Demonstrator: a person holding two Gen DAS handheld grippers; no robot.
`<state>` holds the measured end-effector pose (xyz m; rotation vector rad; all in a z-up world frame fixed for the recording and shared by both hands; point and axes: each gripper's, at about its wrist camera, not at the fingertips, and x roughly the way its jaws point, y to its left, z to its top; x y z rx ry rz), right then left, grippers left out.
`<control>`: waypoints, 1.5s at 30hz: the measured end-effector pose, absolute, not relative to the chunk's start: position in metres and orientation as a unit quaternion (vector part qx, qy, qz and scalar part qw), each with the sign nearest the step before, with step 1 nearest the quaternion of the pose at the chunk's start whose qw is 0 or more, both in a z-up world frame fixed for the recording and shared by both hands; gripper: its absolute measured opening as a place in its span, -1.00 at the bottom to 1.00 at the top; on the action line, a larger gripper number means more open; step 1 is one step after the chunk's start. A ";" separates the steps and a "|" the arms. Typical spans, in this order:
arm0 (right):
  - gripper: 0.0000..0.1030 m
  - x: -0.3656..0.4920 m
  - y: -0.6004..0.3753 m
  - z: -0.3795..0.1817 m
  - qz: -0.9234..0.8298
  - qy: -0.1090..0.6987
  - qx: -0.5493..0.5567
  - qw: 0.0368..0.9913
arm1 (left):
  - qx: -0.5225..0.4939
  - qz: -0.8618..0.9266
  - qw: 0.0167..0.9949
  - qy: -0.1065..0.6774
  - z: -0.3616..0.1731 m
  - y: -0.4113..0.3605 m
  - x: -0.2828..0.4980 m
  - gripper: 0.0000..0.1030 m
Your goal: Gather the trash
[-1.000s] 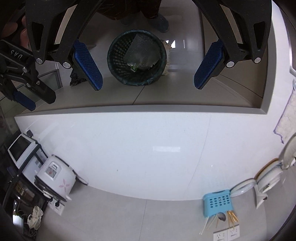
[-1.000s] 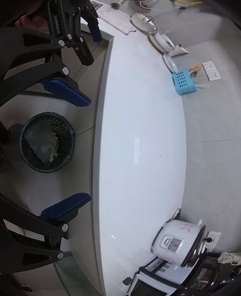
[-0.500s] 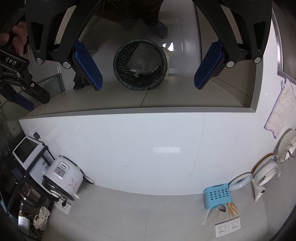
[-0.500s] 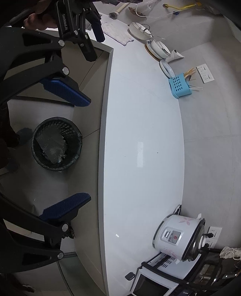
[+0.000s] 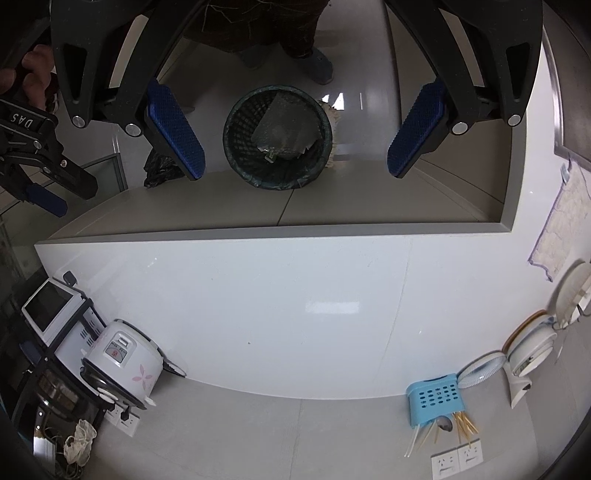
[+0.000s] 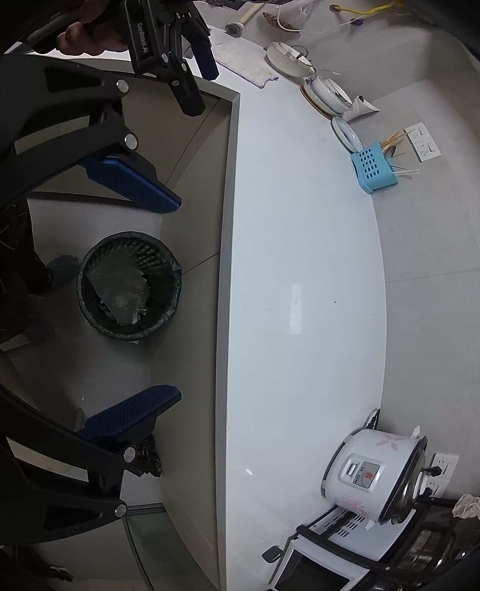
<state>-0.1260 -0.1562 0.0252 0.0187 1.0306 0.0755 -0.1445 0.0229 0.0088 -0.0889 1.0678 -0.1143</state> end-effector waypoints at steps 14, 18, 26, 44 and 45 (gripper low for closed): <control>0.75 -0.126 -0.157 0.023 0.029 0.494 0.010 0.869 | -0.041 -0.055 0.855 0.514 0.004 0.021 -0.143 0.88; 0.75 -0.125 -0.159 0.024 0.026 0.493 0.010 0.870 | -0.038 -0.052 0.855 0.515 0.004 0.019 -0.142 0.88; 0.75 -0.125 -0.158 0.025 0.022 0.491 0.005 0.871 | -0.036 -0.047 0.856 0.514 0.006 0.020 -0.142 0.88; 0.75 -0.125 -0.161 0.025 0.017 0.489 0.005 0.872 | -0.026 -0.043 0.858 0.511 0.011 0.018 -0.143 0.88; 0.75 -0.125 -0.161 0.025 0.017 0.489 0.004 0.872 | -0.025 -0.043 0.858 0.511 0.011 0.018 -0.144 0.88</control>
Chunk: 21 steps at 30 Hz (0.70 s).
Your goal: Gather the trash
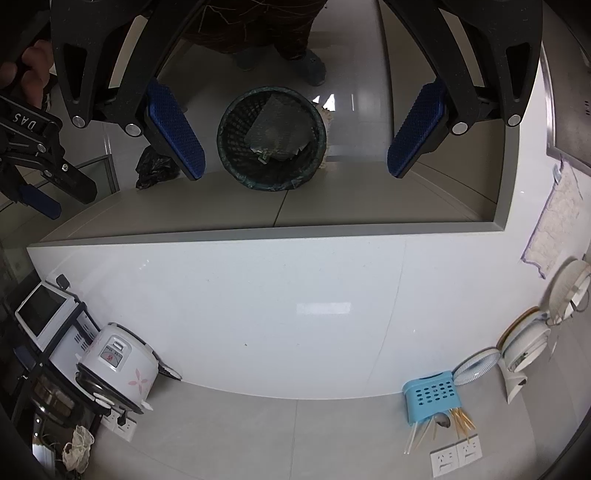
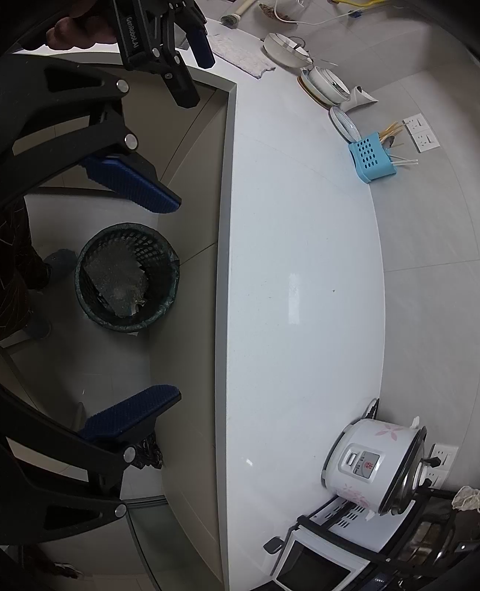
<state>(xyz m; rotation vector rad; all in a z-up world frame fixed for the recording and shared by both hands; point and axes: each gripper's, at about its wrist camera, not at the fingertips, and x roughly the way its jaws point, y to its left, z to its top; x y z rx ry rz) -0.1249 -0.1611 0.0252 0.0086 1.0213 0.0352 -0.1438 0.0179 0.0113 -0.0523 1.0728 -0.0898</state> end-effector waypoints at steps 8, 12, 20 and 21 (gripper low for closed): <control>0.75 -0.125 -0.159 0.025 0.014 0.490 0.000 0.872 | -0.031 -0.047 0.856 0.514 0.011 0.019 -0.144 0.89; 0.75 -0.124 -0.159 0.027 0.016 0.489 -0.002 0.872 | -0.025 -0.045 0.857 0.512 0.012 0.017 -0.144 0.89; 0.75 -0.124 -0.158 0.027 0.015 0.488 -0.002 0.873 | -0.021 -0.045 0.857 0.513 0.012 0.014 -0.143 0.89; 0.75 -0.124 -0.158 0.027 0.015 0.488 -0.002 0.873 | -0.021 -0.047 0.857 0.512 0.012 0.014 -0.143 0.89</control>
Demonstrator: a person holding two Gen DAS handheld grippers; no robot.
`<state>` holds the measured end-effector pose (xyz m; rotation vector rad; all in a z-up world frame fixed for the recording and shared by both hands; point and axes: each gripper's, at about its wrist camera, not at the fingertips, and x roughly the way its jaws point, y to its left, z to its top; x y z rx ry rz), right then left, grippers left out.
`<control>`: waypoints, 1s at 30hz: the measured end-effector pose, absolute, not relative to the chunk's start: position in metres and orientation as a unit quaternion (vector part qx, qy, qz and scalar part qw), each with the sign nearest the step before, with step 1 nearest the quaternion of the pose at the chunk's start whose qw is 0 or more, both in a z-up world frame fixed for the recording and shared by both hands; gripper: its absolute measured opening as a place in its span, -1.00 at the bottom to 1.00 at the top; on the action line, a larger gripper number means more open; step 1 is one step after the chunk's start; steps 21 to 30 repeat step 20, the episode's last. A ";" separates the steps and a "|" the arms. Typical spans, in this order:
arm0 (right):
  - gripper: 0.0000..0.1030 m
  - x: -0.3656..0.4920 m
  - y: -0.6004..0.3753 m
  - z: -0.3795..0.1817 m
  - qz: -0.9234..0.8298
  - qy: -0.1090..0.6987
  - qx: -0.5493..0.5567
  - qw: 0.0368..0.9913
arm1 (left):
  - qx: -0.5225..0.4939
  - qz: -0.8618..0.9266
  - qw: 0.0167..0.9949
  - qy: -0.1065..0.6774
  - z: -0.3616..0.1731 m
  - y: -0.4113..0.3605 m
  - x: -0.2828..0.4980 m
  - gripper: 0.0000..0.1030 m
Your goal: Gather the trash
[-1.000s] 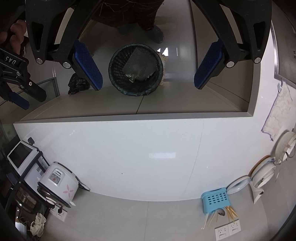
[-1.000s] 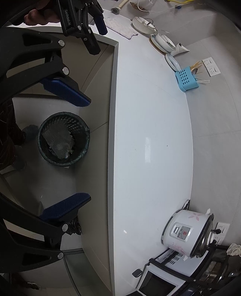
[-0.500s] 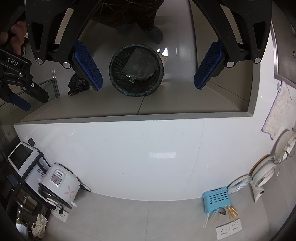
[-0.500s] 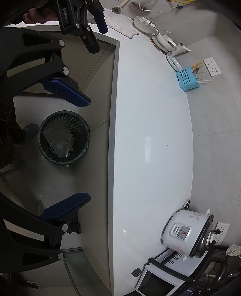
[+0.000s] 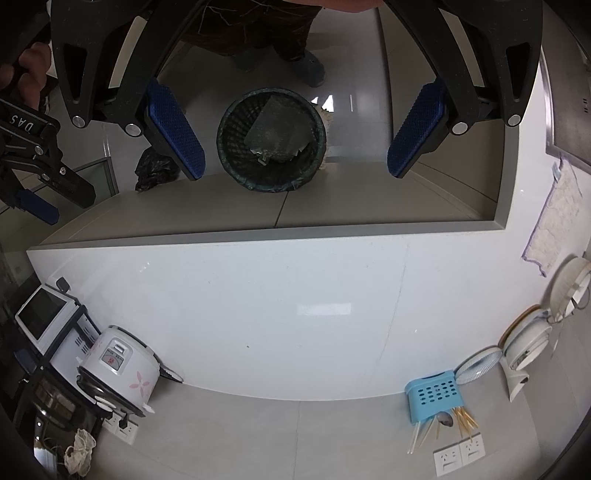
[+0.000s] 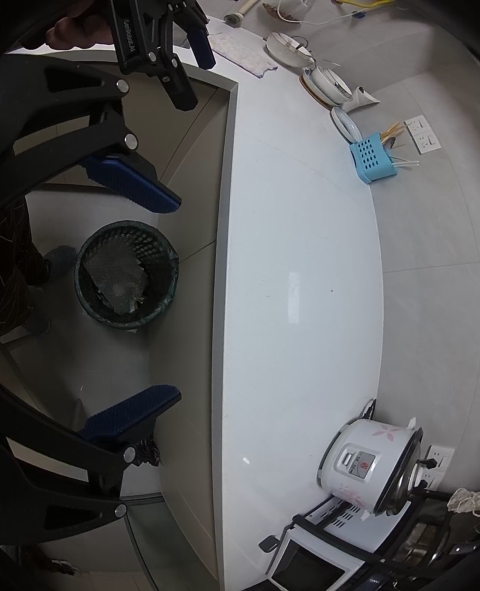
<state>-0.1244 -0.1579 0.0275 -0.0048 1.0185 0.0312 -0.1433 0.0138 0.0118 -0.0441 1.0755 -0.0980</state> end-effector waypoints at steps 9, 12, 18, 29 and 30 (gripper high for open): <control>0.75 -0.124 -0.157 0.028 0.014 0.488 -0.004 0.873 | -0.023 -0.048 0.860 0.508 0.012 0.015 -0.142 0.89; 0.75 -0.123 -0.156 0.029 0.015 0.488 -0.004 0.873 | -0.026 -0.048 0.858 0.510 0.011 0.014 -0.141 0.89; 0.75 -0.122 -0.156 0.028 0.015 0.487 -0.004 0.873 | -0.027 -0.048 0.859 0.509 0.011 0.013 -0.141 0.89; 0.75 -0.121 -0.156 0.029 0.015 0.487 -0.005 0.873 | -0.027 -0.047 0.859 0.509 0.011 0.014 -0.141 0.89; 0.75 -0.121 -0.156 0.029 0.015 0.487 -0.005 0.873 | -0.027 -0.047 0.859 0.509 0.011 0.014 -0.141 0.89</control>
